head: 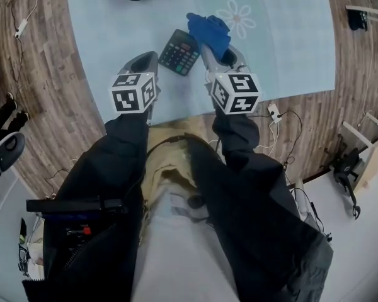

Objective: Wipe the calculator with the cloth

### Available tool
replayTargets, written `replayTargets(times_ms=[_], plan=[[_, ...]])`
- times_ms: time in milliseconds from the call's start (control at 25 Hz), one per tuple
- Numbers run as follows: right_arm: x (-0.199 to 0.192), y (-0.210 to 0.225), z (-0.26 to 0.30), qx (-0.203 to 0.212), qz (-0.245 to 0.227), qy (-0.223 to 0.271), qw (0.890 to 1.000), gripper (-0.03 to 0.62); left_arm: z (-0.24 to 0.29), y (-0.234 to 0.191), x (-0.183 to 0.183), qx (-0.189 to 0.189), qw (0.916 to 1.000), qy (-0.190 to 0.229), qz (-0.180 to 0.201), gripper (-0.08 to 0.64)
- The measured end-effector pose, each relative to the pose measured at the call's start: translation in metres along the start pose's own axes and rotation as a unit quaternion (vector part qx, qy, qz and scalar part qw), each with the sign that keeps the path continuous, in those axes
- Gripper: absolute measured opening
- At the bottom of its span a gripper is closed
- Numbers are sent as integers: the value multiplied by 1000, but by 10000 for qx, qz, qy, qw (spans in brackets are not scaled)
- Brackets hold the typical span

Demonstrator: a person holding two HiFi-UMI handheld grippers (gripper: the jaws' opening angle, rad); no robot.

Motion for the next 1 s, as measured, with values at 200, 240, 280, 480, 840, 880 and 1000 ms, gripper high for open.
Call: replayTargets(times_ms=[200,240,280,480,840,880,1000], plan=[[-4,-3,22,-183,-868,-102,9960,94,-3,-6,-7,3,10000,-31,-18,-5],[-12,-6,30,-186,-1019,-226,9944,94,-5,-9,-10,4,10000,-43,-24,-5],[-22,-10,38,-170,-1162,-378,9924,94,-6,-11,-12,5,10000,-56,-32,-5],[-68,-22,54,-36,-1887,-1062,9763,94,-11,-9,-15,23,10000,-66,-67,-5],[-122,-40,58,153,-2237,-1607,9612,94,-16,-17,-26,66,9998,-97,-139,-5],[-123,-41,59,176,-2239,-1605,9611,94,-16,-18,-27,72,9998,-95,-154,-5],[-124,-42,58,275,-2203,-1630,9613,94,-15,-21,-28,98,9997,-116,-203,-5]])
Point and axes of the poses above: the fingertips, and each gripper's own axes: z forward along the fingers, y to its right, x out of its top, the point moved 3 cm from there along -z, backward along the fingers, and after that the axes turned 11 degrees about z, right-handed, at the moved point
